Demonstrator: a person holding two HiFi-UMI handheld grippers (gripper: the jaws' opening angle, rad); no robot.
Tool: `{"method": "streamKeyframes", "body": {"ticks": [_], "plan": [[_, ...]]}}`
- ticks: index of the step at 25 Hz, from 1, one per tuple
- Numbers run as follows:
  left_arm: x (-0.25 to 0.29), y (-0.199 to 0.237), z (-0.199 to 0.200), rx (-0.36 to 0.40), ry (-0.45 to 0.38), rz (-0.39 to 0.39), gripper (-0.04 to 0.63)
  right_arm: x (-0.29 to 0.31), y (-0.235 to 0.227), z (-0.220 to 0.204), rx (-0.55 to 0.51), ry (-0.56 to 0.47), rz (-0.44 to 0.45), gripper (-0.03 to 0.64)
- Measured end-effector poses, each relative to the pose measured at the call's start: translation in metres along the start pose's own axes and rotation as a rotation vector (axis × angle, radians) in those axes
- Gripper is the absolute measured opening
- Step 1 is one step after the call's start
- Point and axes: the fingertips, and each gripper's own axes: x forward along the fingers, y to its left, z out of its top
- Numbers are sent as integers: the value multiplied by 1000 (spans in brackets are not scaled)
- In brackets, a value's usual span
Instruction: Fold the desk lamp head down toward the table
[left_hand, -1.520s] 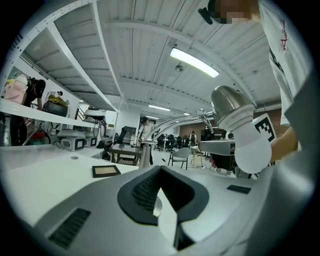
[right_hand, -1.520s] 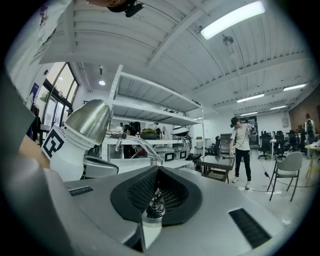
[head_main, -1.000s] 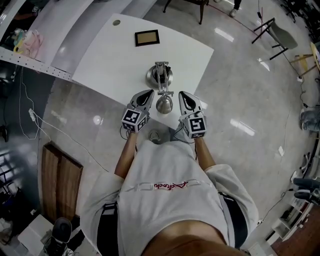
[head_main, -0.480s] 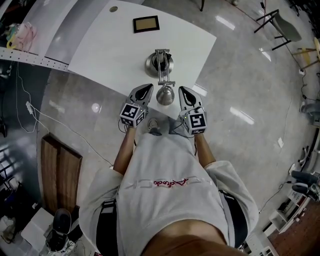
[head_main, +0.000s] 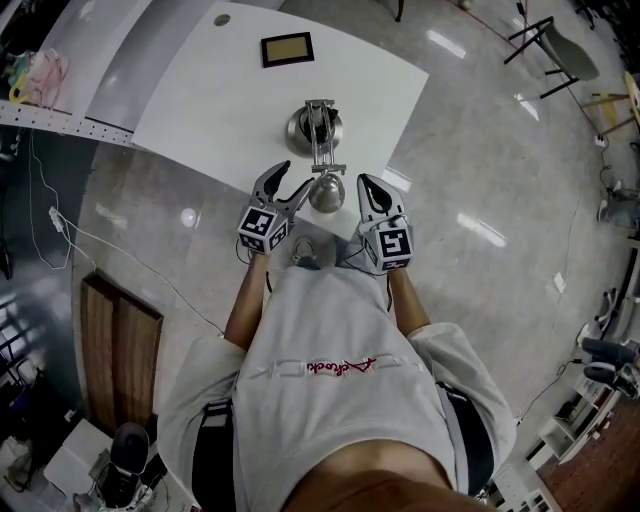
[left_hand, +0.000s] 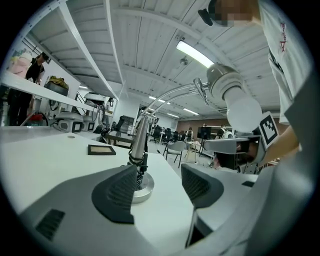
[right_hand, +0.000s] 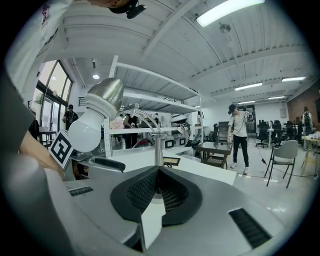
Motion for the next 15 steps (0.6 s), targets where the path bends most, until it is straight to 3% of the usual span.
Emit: {"method": "streamKeyframes", "body": {"ticks": [15], "plan": [[73,43,33,29,-31,-20,278,0,3,-5,5,13,11,29]]}}
